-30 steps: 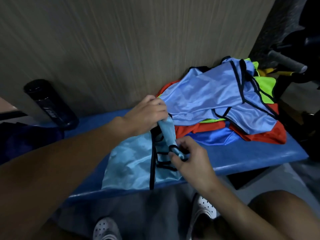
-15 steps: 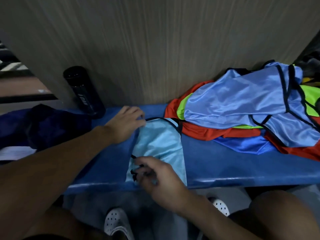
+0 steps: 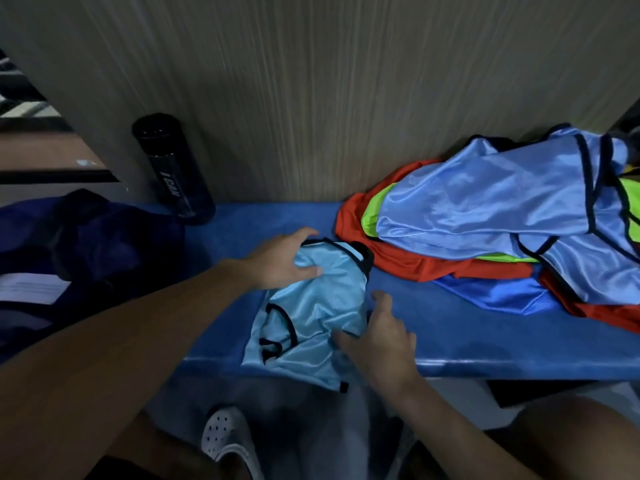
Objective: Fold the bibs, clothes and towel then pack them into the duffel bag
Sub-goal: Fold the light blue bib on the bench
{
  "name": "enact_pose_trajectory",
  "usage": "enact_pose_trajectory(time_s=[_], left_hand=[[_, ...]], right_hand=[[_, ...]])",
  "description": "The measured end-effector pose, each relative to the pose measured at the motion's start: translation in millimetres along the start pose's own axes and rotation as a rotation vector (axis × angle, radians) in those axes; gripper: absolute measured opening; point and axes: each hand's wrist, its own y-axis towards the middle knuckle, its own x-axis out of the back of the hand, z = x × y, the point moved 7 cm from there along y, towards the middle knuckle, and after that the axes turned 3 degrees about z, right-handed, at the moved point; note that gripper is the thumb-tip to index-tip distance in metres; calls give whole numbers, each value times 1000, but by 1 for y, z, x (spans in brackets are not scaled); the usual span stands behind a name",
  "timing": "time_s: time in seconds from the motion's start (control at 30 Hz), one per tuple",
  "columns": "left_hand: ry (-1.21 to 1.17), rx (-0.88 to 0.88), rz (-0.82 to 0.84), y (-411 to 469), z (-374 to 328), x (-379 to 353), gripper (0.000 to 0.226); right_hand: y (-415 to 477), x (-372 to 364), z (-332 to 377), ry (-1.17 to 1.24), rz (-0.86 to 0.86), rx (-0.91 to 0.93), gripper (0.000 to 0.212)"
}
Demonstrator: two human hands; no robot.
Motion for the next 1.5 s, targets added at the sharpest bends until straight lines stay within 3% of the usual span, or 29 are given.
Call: enact_pose_trajectory(time_s=[0.1,0.2,0.37,0.43,0.5,0.53,0.6,0.67,0.83,1.03,1.13,1.2,1.3,1.4,1.5], left_hand=[[189,103,-143,-15,3,12,61],[232,354,-279,-42,21,17,52],[245,568,-45,-77,50,13,74],[202,479,-151,-77,41,24,74],[280,152,-385,-71,13,35,70],[333,-11,-399,-66,0,32,68],[364,-207,-256,-55,-13,13,63],[426,-229,-134,-51,-13,-2,62],[574,-131,-200,-58,10,-6,57],[614,15,-244,-70,25,-7,62],[583,66,-271,-76,26,-5,67],[568,-8,-315,-82,18,-6,67],[521,-206,-318,-92,-10,-11,64],[470,-294,-188,-102,-24,-25,68],[543,-262,-18,-110,-16,-44,70]], right_hand=[[9,4,11,169,-36,113,56],[29,20,22,289,-142,234,57],[55,25,19,35,-126,179,41],[56,27,16,-28,-152,152,39],[56,29,14,4,-162,147,39],[54,30,15,2,-175,156,39],[48,31,21,-75,-211,226,38],[42,27,25,-184,-197,296,40],[43,18,17,-415,-152,302,42],[44,30,18,-302,-215,270,37],[33,38,16,-87,-246,266,31],[27,38,7,67,-171,184,31],[17,28,-2,36,-35,92,34],[12,27,1,46,-55,118,25],[9,26,3,140,-42,160,19]])
